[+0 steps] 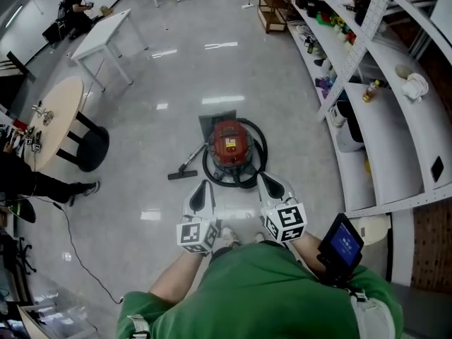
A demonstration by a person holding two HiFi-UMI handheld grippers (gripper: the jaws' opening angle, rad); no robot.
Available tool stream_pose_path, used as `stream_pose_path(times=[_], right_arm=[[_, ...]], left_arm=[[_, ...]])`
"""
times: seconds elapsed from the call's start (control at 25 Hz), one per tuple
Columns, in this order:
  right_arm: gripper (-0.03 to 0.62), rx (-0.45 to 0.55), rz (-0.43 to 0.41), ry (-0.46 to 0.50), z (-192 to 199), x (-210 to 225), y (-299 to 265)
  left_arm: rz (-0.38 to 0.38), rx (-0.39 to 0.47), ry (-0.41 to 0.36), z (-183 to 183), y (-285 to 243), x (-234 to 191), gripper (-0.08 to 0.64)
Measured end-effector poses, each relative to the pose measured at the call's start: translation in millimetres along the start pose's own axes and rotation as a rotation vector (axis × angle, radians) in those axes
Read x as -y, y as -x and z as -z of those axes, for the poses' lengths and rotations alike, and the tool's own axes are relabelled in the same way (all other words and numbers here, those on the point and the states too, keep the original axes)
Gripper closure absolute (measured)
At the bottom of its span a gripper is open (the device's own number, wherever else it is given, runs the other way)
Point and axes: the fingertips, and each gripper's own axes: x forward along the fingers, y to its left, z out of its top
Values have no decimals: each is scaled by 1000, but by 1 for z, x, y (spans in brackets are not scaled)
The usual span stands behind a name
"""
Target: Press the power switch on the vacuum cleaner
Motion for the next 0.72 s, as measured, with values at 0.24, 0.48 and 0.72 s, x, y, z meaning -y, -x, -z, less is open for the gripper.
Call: stream_pose_path(times=[0.24, 0.48, 0.72], right_arm=[[589, -1, -2, 4, -2, -1, -4], [589, -9, -3, 3, 0, -2, -7], [589, -15, -2, -1, 0, -1, -14]], left_arm=[[-4, 8, 2, -4, -1, -3, 552], [-11, 6, 1, -3, -1, -7, 552], [-14, -1, 4, -4, -6, -13, 552]])
